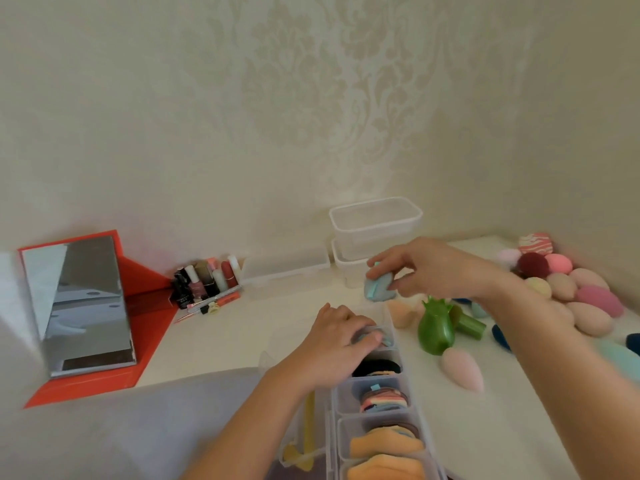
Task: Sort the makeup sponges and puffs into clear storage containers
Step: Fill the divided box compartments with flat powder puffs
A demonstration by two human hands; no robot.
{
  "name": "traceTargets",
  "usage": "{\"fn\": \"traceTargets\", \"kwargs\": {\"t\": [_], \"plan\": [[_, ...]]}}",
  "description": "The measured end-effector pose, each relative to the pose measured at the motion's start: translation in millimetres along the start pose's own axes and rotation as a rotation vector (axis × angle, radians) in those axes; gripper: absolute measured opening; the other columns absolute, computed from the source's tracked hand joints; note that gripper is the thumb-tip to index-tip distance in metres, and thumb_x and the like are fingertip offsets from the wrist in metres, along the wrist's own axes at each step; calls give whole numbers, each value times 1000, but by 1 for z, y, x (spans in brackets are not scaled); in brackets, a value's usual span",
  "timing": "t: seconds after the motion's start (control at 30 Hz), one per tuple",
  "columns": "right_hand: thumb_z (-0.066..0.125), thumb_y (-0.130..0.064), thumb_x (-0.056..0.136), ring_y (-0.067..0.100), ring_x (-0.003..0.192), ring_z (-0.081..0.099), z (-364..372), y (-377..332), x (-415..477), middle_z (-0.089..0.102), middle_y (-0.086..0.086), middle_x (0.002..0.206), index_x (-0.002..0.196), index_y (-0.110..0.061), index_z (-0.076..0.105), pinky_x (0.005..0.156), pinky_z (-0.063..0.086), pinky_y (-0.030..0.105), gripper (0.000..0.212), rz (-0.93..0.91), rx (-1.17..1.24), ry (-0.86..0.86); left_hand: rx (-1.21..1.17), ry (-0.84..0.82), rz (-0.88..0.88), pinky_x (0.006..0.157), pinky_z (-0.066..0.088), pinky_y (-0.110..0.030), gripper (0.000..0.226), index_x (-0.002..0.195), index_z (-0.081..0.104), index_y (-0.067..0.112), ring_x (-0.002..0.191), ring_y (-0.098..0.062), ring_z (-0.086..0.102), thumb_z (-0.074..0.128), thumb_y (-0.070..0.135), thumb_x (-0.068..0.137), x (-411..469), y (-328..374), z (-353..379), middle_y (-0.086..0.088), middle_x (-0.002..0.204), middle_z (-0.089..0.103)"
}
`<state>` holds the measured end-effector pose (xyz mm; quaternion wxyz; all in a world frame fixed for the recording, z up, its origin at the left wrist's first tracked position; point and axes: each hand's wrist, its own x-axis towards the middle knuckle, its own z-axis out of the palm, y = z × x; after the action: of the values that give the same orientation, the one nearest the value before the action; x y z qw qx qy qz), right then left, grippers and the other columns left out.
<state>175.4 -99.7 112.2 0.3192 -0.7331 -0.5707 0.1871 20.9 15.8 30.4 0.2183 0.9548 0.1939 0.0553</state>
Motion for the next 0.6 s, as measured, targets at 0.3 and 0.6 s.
{"fn": "traceTargets", "kwargs": {"t": [0.3, 0.6], "plan": [[64, -18, 86, 10, 55, 61, 40, -4, 10, 72, 7, 73, 87, -10, 72, 61, 50, 21, 11, 98, -222, 146, -14, 55, 16, 110, 14, -29, 35, 116, 59, 23, 120, -16, 33, 40, 45, 96, -2, 1, 3, -1, 120, 46], [64, -19, 85, 13, 77, 53, 51, -4, 20, 67, 4, 91, 96, -10, 69, 70, 44, 23, 15, 101, -403, 231, -74, 84, 7, 109, 26, -32, 32, 122, 59, 26, 120, -16, 32, 40, 25, 96, 0, -3, 5, 0, 123, 40]]}}
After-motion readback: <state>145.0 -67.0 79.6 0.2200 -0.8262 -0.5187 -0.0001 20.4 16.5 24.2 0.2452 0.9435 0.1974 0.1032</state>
